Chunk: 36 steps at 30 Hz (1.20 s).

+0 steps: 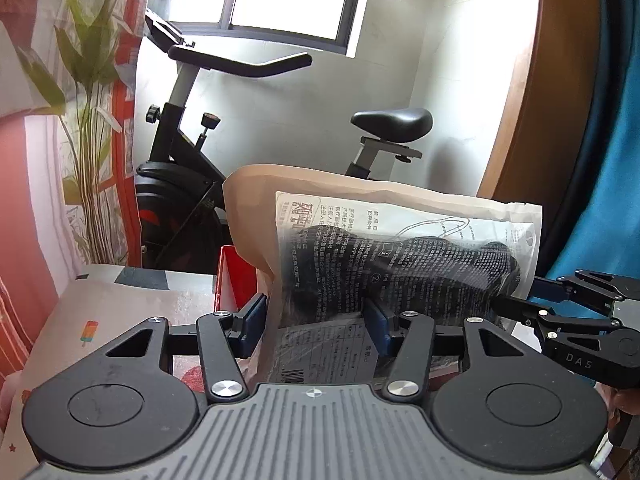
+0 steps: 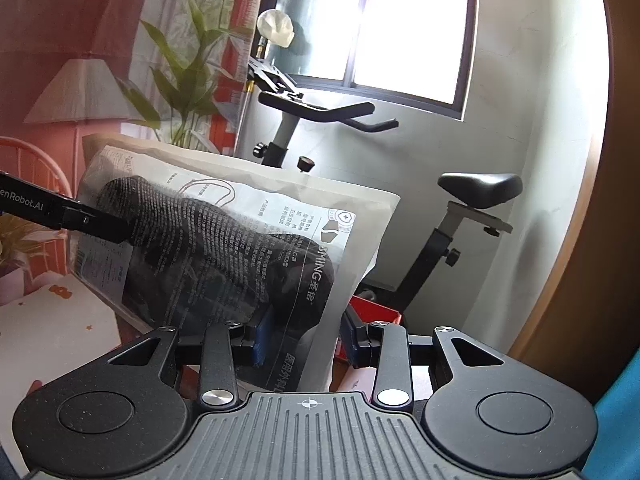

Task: Organize soft objects
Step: 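Lift the bag with the left tool and lower it into the red box, then open the left tool to release the bag inside the box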

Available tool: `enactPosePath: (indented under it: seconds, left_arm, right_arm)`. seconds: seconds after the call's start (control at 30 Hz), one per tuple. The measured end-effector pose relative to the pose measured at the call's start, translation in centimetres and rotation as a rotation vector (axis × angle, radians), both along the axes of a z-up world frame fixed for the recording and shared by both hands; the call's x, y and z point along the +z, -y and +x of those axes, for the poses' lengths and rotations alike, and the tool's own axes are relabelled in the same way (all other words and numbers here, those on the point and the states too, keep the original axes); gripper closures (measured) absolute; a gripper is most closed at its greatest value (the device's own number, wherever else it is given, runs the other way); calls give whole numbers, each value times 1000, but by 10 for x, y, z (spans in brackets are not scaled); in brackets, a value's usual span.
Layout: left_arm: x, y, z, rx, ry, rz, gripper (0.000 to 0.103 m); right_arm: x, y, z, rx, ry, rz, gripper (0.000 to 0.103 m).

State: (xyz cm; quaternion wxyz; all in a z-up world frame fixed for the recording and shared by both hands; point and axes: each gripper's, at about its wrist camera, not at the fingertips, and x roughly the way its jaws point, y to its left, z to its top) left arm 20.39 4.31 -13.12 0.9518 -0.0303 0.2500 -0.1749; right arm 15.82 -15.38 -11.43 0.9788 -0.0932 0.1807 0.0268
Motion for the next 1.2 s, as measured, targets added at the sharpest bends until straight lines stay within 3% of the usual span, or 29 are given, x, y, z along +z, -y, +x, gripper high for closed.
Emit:
enactPosePath:
  seconds: [0.23, 0.5, 0.67, 0.8, 1.2]
  left_arm:
    - [-16, 21, 51, -11, -92, 99, 54]
    - [-41, 20, 91, -23, -245, 127, 60]
    - [-51, 22, 110, -28, -294, 193, 65]
    - [-59, 20, 125, -22, -332, 232, 77]
    - [-82, 22, 154, -39, -420, 265, 77]
  right_arm:
    - [-20, 19, 53, -52, -82, 14, 71]
    - [-48, 41, 97, -46, -280, 64, 75]
    - [-57, 51, 124, -54, -382, 105, 78]
    - [-63, 53, 141, -44, -454, 108, 79]
    - [-87, 51, 181, -55, -644, 88, 79]
